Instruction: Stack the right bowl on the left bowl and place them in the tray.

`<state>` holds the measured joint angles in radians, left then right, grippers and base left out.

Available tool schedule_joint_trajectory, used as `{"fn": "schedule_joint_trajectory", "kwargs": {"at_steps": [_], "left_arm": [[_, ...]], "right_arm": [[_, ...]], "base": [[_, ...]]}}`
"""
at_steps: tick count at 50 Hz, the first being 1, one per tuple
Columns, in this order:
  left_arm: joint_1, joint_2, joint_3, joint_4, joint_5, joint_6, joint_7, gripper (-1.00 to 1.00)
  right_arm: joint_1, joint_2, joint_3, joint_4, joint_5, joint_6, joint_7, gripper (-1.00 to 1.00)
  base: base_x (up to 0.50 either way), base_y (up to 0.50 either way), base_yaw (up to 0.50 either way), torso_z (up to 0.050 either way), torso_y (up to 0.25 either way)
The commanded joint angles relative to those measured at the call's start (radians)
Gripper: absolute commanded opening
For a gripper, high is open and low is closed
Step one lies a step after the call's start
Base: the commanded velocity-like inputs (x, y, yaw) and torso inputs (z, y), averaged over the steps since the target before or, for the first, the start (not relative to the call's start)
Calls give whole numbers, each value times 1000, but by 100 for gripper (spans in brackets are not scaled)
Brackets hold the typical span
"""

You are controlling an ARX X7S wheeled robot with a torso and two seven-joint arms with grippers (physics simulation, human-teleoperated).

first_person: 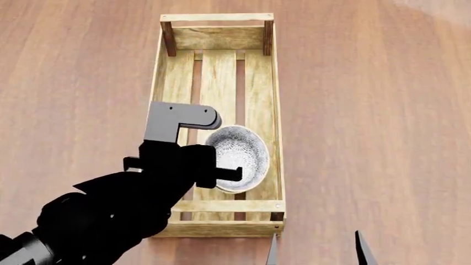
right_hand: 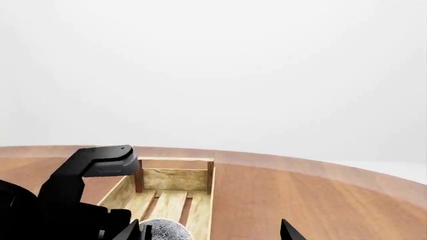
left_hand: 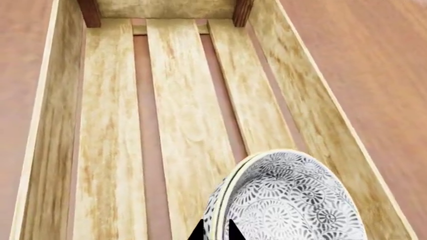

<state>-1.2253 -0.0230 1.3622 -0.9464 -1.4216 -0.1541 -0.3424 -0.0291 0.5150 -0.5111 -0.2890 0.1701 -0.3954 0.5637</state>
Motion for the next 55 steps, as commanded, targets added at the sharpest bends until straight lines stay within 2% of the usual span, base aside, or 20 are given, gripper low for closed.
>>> {"fn": "schedule_joint_trajectory", "kwargs": {"at_steps": [1,13,28,33,41,46,55], "left_arm": [[-51,23,188,-30,-81,122,28,100],[-109,17,267,3,58,143,-36,100],[-160,-49,311,169,127,125,-127,100],[-190,-98,328,288,147,107,-185,100],[-291,-231,365,607,192,48,-329,100],[-390,-329,394,886,235,-2,-431,100],[-475,-428,400,1180,252,-47,-543,100]], "right_arm": [[0,-18,22,-5,-20,2,-21,100],[0,-19,17,-5,-24,4,-21,100],[0,-20,12,2,-28,0,-21,100],[-1,-21,10,2,-31,-1,-21,100],[-3,-23,6,0,-37,1,-19,100],[-3,-26,2,0,-43,3,-17,100],[-2,-31,-5,2,-46,8,-18,100]], "base": [[0,0,0,0,0],[0,0,0,0,0],[0,0,0,0,0],[0,0,0,0,0],[0,0,0,0,0],[0,0,0,0,0],[0,0,0,0,0]]}}
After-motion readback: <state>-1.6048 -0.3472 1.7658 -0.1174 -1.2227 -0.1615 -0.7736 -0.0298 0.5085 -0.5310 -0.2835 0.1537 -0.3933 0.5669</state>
